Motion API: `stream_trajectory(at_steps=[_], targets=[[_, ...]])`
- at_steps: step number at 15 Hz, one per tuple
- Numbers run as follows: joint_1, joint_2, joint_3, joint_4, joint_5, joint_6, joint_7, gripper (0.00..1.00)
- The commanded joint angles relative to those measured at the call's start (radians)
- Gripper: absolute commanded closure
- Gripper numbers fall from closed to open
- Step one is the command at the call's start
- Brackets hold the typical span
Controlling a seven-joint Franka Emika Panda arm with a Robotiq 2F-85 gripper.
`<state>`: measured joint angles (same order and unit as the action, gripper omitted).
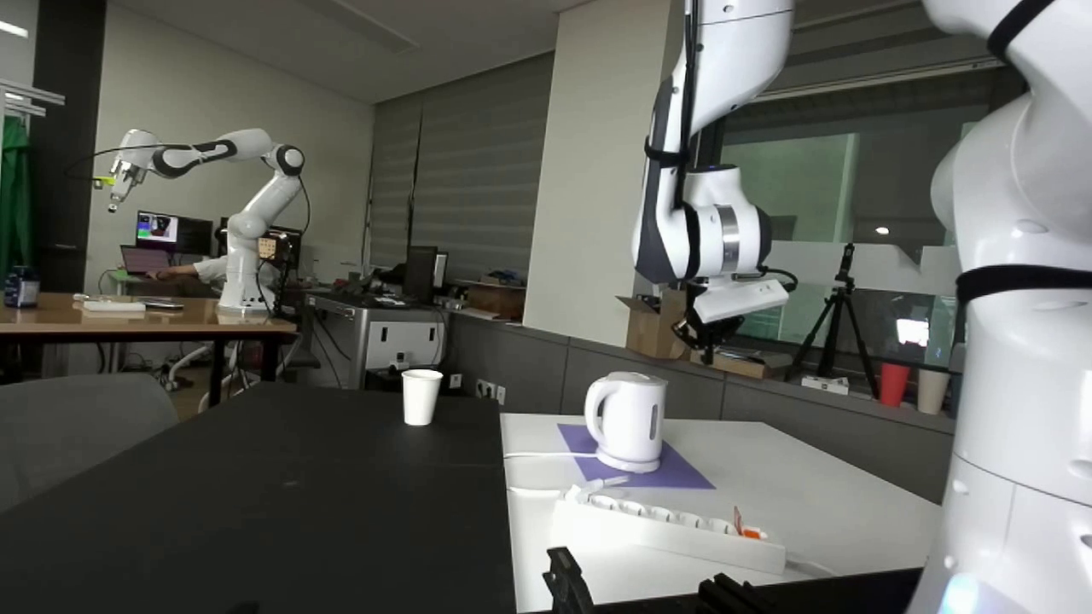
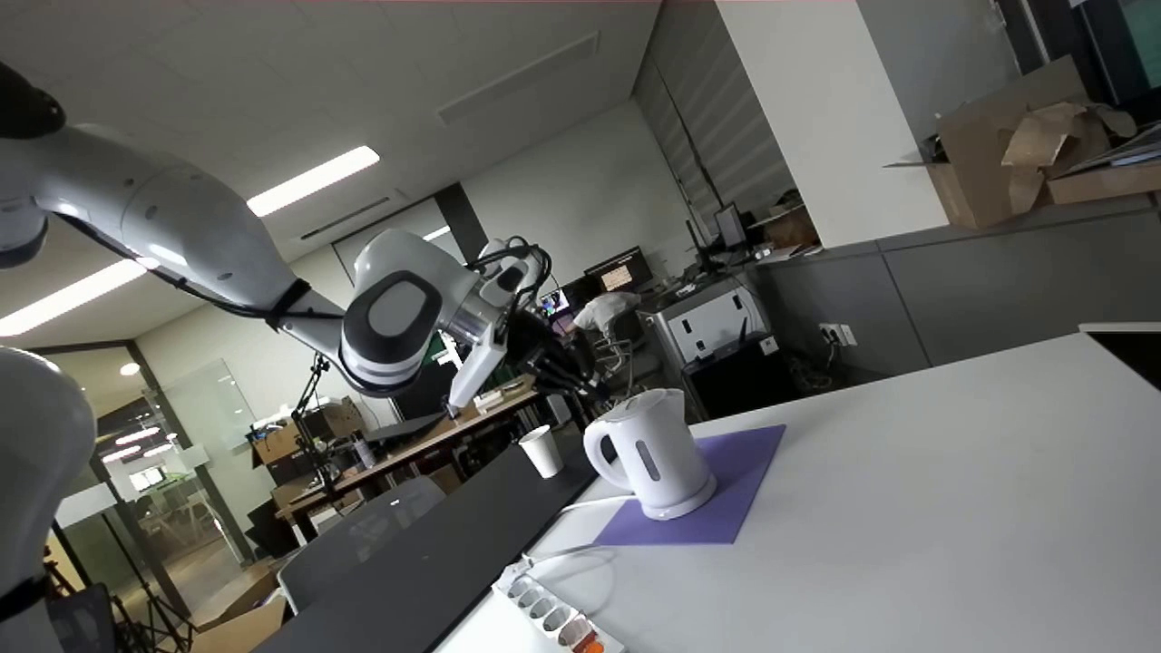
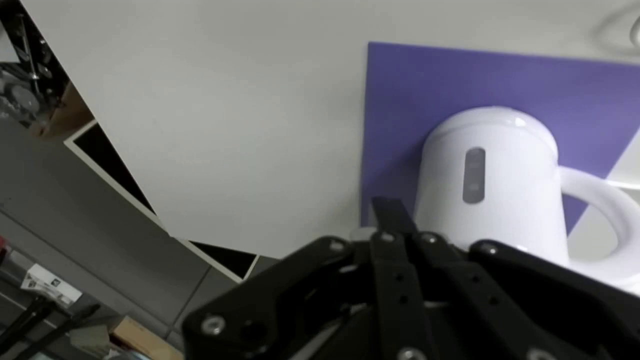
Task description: Push down on the button on the adaptor and flip the switch on the electric kettle.
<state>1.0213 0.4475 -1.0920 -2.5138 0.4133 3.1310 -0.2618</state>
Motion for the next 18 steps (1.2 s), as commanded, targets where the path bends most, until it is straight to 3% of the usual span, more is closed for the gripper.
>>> stream_trajectory(at_steps=[1, 9, 12, 16, 17, 18], targets=[[-0.016, -0.004, 0.028, 0.085, 0.003, 0.01, 0.007, 1.0], [-0.088, 0.02, 0.221, 0.194, 0.001, -0.002, -0.004, 1.0], [-0.137, 0.078, 0.308, 0.228, 0.001, 0.008, -0.003, 1.0], [-0.19, 0.171, 0.363, 0.282, -0.003, -0.003, 0.001, 1.0], [-0.241, 0.169, 0.388, 0.281, -0.166, 0.011, 0.128, 1.0], [-0.259, 0.184, 0.4, 0.294, -0.195, 0.013, 0.136, 1.0]])
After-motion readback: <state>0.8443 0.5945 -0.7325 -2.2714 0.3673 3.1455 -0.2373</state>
